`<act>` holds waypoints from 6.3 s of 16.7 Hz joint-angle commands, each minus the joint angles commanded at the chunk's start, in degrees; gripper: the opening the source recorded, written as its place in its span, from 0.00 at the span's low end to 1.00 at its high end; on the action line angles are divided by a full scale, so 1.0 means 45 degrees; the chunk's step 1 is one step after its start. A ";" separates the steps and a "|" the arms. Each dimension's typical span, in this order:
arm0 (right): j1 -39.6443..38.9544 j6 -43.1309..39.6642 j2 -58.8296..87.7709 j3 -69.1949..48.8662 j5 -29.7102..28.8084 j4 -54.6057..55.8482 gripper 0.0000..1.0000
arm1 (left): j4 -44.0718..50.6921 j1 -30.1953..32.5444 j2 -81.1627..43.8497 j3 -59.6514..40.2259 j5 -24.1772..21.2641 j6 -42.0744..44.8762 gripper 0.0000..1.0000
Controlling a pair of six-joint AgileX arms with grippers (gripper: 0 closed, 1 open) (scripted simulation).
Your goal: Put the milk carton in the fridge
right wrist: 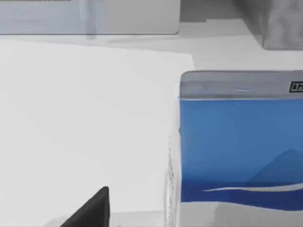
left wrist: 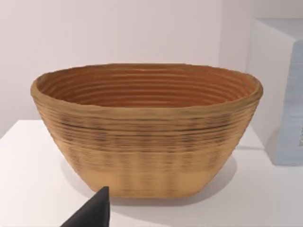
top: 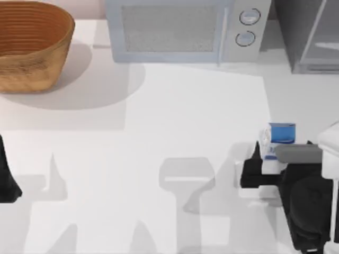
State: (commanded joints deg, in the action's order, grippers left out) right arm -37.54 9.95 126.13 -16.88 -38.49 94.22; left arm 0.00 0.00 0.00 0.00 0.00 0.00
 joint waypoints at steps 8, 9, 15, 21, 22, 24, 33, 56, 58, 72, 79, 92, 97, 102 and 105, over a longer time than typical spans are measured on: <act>0.0019 0.0000 0.0176 -0.0021 -0.0011 0.0100 1.00 | 0.0000 0.0000 0.0000 0.0000 0.0000 0.0000 1.00; 0.0108 -0.0032 0.0226 -0.0178 0.0090 0.0034 1.00 | 0.0000 0.0000 0.0000 0.0000 0.0000 0.0000 1.00; 0.1295 -0.0408 0.0869 -0.1942 0.1248 -0.0839 1.00 | 0.0000 0.0000 0.0000 0.0000 0.0000 0.0000 1.00; 0.1448 -0.0452 0.0955 -0.2167 0.1392 -0.0956 0.92 | 0.0000 0.0000 0.0000 0.0000 0.0000 0.0000 1.00; 0.1448 -0.0452 0.0955 -0.2167 0.1392 -0.0956 0.85 | 0.0000 0.0000 0.0000 0.0000 0.0000 0.0000 1.00; 0.1448 -0.0452 0.0955 -0.2167 0.1392 -0.0956 0.70 | 0.0000 0.0000 0.0000 0.0000 0.0000 0.0000 1.00; 0.1448 -0.0452 0.0955 -0.2167 0.1392 -0.0956 0.02 | 0.0000 0.0000 0.0000 0.0000 0.0000 0.0000 1.00; 0.1432 -0.0479 -0.7171 -0.2910 0.1478 -1.0021 0.00 | 0.0000 0.0000 0.0000 0.0000 0.0000 0.0000 1.00; 0.1421 -0.0449 -0.8316 -0.3032 0.1500 -1.1193 0.00 | 0.0000 0.0000 0.0000 0.0000 0.0000 0.0000 1.00; 0.2708 -0.0923 -1.1251 -0.1420 0.2816 -1.3948 0.00 | 0.0000 0.0000 0.0000 0.0000 0.0000 0.0000 1.00; 0.4837 -0.1281 -1.9093 0.0232 0.5009 -1.6312 0.00 | 0.0000 0.0000 0.0000 0.0000 0.0000 0.0000 1.00; 0.8343 -0.2211 -2.8029 0.3752 0.8553 -2.0938 0.00 | 0.0000 0.0000 0.0000 0.0000 0.0000 0.0000 1.00; 0.8317 -0.2174 -2.7846 0.3647 0.8562 -2.0812 0.00 | 0.0000 0.0000 0.0000 0.0000 0.0000 0.0000 1.00; 0.8665 -0.2164 -2.5191 0.2086 0.9023 -1.8914 0.00 | 0.0000 0.0000 0.0000 0.0000 0.0000 0.0000 1.00; 0.9097 -0.2175 -2.2057 0.0559 0.9421 -1.7043 0.00 | 0.0000 0.0000 0.0000 0.0000 0.0000 0.0000 1.00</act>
State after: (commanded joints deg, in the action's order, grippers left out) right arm 3.39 0.16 26.87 -14.37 3.90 17.53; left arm 0.00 0.00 0.00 0.00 0.00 0.00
